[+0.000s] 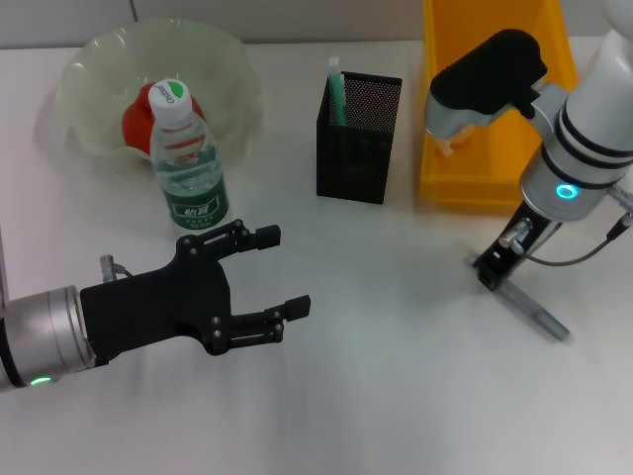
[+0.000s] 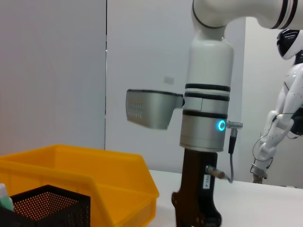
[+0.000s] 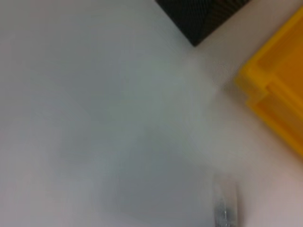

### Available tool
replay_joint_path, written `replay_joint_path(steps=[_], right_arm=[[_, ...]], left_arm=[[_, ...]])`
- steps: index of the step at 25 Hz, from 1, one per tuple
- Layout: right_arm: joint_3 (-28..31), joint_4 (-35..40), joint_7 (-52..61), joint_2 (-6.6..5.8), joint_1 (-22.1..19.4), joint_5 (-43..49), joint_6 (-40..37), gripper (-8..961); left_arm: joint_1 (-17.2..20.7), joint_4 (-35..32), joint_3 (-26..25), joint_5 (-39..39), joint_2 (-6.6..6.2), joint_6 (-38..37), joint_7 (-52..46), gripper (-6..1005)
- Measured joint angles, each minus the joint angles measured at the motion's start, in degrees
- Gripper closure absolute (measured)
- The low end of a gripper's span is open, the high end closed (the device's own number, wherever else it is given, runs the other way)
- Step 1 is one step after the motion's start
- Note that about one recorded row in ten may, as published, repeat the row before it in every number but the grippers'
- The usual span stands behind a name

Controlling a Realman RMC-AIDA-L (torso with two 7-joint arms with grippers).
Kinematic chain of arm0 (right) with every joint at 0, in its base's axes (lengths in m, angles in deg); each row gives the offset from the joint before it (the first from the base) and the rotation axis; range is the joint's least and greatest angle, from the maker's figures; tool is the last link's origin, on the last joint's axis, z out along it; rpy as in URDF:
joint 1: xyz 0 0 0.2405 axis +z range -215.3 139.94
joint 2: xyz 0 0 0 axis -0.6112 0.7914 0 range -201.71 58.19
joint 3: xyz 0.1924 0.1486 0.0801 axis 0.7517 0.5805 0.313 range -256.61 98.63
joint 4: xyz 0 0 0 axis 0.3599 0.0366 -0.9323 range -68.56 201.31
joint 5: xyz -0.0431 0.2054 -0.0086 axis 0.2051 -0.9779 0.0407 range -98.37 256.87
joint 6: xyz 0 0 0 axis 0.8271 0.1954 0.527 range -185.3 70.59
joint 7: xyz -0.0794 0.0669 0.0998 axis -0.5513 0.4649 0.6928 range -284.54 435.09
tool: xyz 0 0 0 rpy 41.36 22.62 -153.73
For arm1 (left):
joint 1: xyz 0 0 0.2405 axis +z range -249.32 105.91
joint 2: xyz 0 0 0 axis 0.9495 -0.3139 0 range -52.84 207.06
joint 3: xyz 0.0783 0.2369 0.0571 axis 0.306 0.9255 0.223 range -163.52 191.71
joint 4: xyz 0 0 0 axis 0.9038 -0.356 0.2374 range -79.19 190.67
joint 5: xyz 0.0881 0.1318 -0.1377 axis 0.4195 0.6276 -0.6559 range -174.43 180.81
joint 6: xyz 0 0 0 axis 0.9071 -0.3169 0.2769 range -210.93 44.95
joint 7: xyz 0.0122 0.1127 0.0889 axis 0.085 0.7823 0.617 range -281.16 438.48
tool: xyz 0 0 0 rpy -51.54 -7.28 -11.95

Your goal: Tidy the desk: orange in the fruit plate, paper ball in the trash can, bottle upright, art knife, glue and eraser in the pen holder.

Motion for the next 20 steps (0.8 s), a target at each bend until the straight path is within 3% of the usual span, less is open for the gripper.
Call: replay_joint_path(steps=[11,16,20], right_arm=[[0.0,12.45,-0.98,-0.01,-5.45,-1.32,-0.35,814],[0.78,25.76,-4.29,-0.24,-11.74,-7.95,0.7,816],[3.99,34.51,-9.73,-0.16,-18.35,-14.34,5.76,816]], left_arm=[[0.13,0.0,-0.17,0.0,0.0,0.0,0.0,167],[0.07,0.0,-0.16,0.0,0.0,0.12,0.0,167],[0.11,0.0,-0.18,0.0,0.0,0.2,0.0,167]])
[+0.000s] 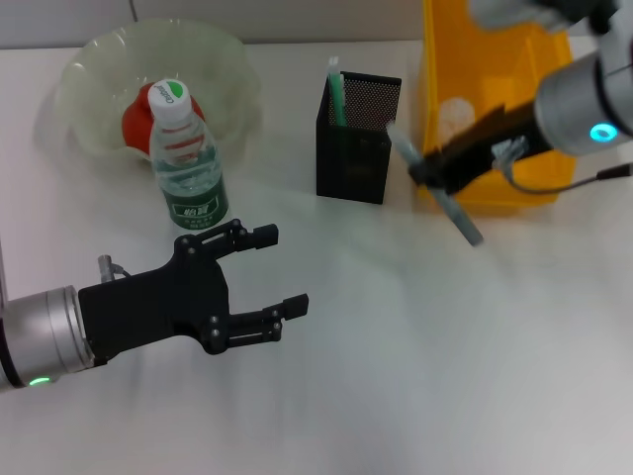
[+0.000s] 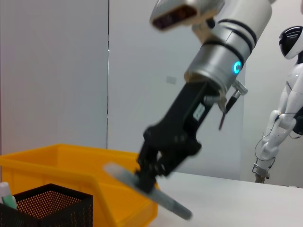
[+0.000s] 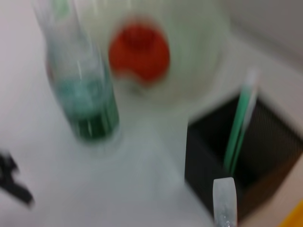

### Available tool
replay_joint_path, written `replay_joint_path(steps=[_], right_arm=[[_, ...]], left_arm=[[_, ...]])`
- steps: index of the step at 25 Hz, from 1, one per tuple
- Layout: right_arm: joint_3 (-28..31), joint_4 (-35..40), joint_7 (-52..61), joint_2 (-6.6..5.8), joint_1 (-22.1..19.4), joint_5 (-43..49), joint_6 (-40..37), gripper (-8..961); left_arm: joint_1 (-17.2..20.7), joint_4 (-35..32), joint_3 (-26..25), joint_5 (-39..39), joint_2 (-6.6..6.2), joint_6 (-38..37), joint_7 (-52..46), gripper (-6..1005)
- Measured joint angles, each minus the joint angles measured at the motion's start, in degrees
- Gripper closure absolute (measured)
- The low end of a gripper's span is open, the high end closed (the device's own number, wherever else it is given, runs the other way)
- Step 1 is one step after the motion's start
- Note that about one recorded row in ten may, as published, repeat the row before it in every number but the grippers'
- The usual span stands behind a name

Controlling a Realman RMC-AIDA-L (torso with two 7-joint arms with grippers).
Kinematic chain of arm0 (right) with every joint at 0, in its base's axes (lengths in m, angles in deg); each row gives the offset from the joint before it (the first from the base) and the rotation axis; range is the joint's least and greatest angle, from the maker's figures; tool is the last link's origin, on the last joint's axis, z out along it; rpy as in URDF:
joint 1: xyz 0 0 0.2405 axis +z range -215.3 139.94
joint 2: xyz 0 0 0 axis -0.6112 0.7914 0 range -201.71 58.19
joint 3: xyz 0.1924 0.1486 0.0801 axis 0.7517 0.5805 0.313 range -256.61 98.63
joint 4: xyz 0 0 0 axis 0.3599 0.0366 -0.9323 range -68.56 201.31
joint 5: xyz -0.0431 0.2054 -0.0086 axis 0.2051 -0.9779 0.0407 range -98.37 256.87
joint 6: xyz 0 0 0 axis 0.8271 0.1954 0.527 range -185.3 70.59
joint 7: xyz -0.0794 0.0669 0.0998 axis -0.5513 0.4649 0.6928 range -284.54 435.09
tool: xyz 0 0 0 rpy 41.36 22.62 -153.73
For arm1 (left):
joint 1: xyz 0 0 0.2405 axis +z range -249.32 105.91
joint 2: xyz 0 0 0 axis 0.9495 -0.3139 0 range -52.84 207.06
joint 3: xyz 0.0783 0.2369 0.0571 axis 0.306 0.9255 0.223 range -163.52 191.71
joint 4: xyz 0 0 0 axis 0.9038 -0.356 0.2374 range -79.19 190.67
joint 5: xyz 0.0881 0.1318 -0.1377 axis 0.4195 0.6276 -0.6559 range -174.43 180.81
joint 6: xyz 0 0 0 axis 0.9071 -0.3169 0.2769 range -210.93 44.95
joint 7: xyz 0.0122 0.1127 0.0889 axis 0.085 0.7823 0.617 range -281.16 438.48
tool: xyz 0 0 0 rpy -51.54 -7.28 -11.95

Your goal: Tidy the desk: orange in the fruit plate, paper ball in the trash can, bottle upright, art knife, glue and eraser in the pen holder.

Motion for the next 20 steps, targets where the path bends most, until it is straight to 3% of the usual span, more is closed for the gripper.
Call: replay_joint_path(steps=[3,4,5,8,12,15,19,20], right_arm=[[3.31,0.78,-6.26,-0.06,-3.58,-9.04,4.92,816],[5.75,-0.73,-11.93,-0.1,-5.54,-16.9,7.88,815],[5.75,-0.73,-11.93,-0.1,-5.54,-16.9,7.88,815],[9.11,-5.78,-23.21,-0.14,-7.42,-28.98,10.39,815],[13.66,-17.72,-40.17,-0.21,-8.04,-45.38,10.56,815],[17.03,-30.97,-54.24,-0.28,-7.09,-57.83,9.88,817],[21.86,-45.22,-71.06,-0.37,-4.33,-67.22,6.19,819],[21.86,-45.22,-71.06,-0.37,-4.33,-67.22,6.19,820]], left_arm=[[0.06,0.0,-0.05,0.0,0.0,0.0,0.0,167],[0.09,0.0,-0.06,0.0,0.0,0.0,0.0,167],[0.11,0.0,-0.07,0.0,0.0,0.0,0.0,167],[0.12,0.0,-0.08,0.0,0.0,0.0,0.0,167],[0.12,0.0,-0.08,-0.07,0.0,0.01,0.0,167],[0.12,0.0,-0.08,-0.52,0.0,0.02,0.0,167],[0.07,0.0,-0.08,-0.78,0.0,0.0,-0.04,167],[0.02,0.0,-0.08,-0.79,0.0,0.02,-0.06,167]])
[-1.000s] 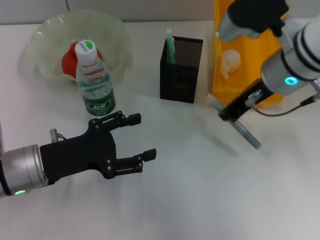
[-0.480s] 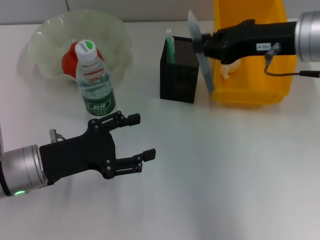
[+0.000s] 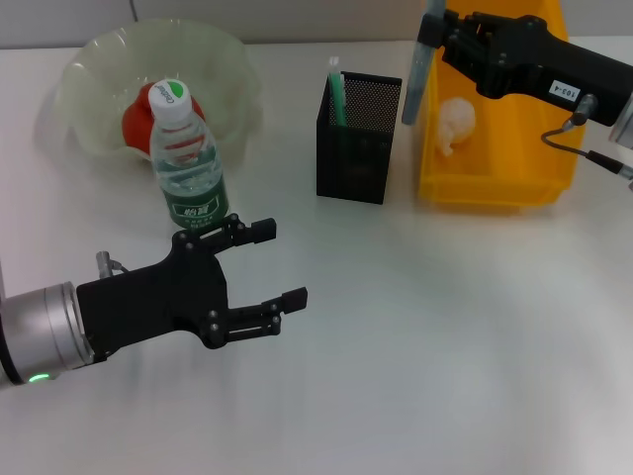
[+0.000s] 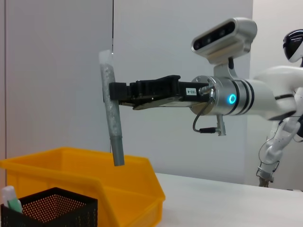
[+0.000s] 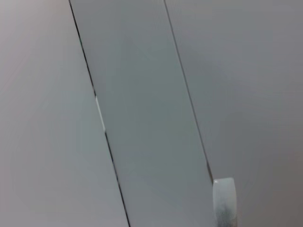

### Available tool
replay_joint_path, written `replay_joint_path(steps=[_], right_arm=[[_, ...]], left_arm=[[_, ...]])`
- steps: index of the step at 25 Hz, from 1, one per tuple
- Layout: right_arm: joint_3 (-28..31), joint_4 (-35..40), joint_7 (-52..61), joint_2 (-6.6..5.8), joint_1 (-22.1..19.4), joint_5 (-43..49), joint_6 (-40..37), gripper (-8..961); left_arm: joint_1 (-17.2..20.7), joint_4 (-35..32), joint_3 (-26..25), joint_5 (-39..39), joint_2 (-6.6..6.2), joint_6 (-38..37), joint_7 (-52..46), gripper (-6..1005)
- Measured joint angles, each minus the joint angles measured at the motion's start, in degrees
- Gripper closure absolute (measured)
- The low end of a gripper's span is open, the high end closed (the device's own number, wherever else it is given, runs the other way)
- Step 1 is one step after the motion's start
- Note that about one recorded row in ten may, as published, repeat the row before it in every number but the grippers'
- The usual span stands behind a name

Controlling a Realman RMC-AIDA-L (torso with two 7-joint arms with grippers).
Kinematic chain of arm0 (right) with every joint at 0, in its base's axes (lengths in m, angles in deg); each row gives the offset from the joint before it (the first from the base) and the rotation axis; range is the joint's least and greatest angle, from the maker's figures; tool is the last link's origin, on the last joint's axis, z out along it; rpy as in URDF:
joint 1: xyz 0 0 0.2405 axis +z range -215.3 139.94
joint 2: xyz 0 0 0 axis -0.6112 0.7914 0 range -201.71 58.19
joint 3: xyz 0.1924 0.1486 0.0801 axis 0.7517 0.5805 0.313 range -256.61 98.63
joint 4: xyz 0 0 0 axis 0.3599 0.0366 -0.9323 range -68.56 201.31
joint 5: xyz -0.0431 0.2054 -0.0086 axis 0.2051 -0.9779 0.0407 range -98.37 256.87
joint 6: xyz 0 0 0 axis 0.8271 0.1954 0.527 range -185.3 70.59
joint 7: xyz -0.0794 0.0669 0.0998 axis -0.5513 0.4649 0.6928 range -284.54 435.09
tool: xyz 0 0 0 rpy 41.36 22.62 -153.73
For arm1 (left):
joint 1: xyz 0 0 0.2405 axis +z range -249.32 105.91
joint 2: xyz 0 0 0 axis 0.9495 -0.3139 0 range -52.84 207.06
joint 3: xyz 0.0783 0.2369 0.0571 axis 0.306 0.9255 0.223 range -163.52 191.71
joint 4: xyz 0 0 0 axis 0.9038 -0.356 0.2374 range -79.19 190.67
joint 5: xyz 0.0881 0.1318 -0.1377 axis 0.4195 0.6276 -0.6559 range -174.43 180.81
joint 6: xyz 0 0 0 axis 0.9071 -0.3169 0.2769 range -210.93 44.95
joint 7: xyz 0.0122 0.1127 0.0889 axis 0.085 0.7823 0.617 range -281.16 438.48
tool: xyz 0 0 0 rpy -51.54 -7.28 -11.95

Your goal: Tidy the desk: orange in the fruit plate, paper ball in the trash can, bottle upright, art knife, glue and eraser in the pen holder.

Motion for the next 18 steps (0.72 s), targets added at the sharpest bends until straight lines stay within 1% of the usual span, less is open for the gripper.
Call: replay_joint_path(steps=[4,8,11,15,18], right_arm=[[1.04,-7.15,-7.0,0.12,2.03,-4.05,-2.33,820],[1.68,-12.09,-12.83,0.25,3.94,-5.3,-2.02,819],[2.01,-16.32,-18.8,0.31,5.66,-8.24,-2.0,819],[1.87,-20.72,-25.56,0.4,7.72,-11.38,-2.0,820],[1.46,-23.22,-27.49,0.45,9.57,-11.52,-1.71,820]], left_arm=[[-0.2,0.0,0.0,-0.01,0.01,0.04,-0.01,167],[-0.33,0.0,0.0,-0.01,0.12,0.11,-0.01,167],[-0.23,0.0,0.05,-0.27,0.17,0.13,0.0,167],[-0.3,0.0,0.46,-0.72,0.18,0.15,0.01,167],[-0.52,0.0,0.43,-0.72,0.18,0.14,0.02,167]])
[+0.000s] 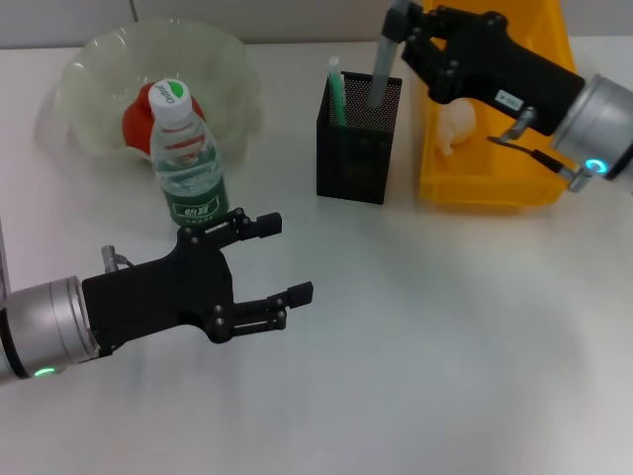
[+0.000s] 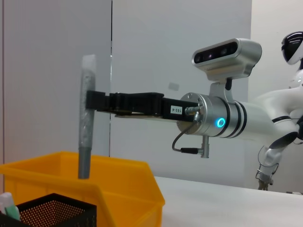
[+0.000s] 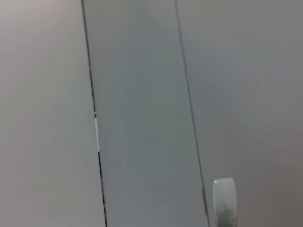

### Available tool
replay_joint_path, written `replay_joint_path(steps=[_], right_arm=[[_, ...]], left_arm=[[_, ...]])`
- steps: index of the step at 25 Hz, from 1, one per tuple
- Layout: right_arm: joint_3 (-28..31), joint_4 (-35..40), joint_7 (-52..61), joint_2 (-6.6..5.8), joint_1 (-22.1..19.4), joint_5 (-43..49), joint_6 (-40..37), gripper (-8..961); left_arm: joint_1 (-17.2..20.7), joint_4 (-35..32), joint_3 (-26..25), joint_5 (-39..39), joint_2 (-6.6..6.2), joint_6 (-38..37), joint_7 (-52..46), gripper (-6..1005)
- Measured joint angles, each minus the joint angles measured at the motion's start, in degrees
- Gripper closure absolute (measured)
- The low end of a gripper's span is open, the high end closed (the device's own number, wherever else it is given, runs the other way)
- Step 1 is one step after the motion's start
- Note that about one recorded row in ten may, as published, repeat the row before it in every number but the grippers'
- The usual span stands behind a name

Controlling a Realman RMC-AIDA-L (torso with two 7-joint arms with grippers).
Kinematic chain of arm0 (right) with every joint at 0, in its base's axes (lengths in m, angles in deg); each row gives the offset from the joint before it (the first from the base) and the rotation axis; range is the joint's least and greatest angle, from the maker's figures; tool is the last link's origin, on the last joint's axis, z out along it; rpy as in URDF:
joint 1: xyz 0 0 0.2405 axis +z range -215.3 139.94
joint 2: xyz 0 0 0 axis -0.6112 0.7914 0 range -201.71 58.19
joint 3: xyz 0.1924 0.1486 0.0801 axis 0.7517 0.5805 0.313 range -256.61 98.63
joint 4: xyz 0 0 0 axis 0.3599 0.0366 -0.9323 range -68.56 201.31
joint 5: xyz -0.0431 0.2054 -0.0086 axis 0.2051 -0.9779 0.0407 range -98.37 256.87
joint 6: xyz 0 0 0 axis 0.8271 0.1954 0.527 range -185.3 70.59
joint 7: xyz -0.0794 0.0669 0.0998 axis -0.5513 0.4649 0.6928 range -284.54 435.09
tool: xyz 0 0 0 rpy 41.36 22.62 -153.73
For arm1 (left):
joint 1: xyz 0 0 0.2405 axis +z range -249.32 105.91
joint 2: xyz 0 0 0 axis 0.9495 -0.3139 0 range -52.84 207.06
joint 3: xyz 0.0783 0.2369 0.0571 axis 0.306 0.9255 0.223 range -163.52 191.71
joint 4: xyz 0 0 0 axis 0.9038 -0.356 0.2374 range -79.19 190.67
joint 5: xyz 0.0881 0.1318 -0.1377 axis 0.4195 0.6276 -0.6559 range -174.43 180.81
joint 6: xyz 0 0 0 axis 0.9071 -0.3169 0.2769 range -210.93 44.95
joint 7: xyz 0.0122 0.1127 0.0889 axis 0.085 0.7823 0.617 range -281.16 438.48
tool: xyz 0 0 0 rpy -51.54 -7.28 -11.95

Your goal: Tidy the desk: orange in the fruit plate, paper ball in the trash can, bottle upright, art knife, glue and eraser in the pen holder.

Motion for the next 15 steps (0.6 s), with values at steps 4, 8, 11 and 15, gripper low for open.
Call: replay_joint_path(steps=[4,8,11,15], right_arm=[[-0.39,-1.99,-0.16,0.06,2.23,0.3,4.12,821],[-2.91,-2.35,-0.22,0.1,3.32,0.33,7.75,822],[-4.56,-2.4,-0.45,0.11,3.6,0.34,9.09,822],[-6.24,-2.49,-0.85,0.12,3.94,0.33,10.1,822]], left_arm=[[-0.23,0.0,0.03,0.0,0.0,0.0,0.01,167],[-0.29,0.0,0.07,0.0,-0.01,0.0,0.03,167],[-0.36,0.0,0.02,0.01,0.0,0.0,0.04,167],[-0.52,0.0,0.03,0.01,-0.01,0.02,0.04,167]])
